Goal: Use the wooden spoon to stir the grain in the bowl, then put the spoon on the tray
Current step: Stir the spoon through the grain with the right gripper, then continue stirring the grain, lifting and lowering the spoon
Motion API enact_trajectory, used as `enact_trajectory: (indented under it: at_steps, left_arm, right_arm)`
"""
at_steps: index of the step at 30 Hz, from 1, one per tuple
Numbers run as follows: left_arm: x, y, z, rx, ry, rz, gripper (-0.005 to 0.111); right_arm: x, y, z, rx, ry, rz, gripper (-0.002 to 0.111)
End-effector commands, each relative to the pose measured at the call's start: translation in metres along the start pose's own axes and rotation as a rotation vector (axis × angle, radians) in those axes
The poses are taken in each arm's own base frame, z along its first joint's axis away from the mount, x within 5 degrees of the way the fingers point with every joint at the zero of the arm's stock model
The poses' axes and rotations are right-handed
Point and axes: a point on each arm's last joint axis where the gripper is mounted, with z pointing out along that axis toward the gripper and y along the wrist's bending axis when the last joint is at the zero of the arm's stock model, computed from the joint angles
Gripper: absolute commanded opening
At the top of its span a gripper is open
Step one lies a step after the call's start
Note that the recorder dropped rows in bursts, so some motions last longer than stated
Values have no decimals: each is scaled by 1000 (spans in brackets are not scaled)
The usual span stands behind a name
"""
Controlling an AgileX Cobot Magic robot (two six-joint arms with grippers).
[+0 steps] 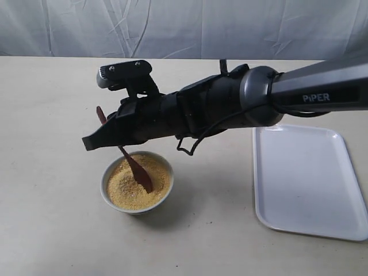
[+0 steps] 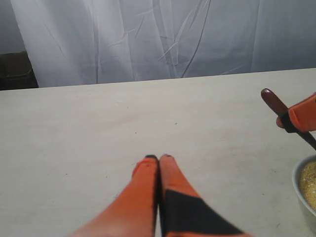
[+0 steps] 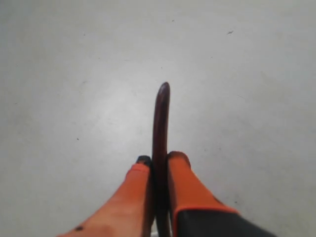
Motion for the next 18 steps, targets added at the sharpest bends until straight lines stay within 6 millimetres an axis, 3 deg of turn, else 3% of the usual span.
enact_trajectory:
  at_steps: [1,8,18]
  left_arm:
    - [0,0,0,0,-13,-1,0]
    - [0,0,0,0,-13,-1,0]
    - [0,0,0,0,-13,-1,0]
  right_arm:
    - [-19,9,-18,-36,-60,-25,-1]
    - [-37,2,-40,126,-125,-72,-1]
    - [-8,-11,-7,142,-21,-58,-1]
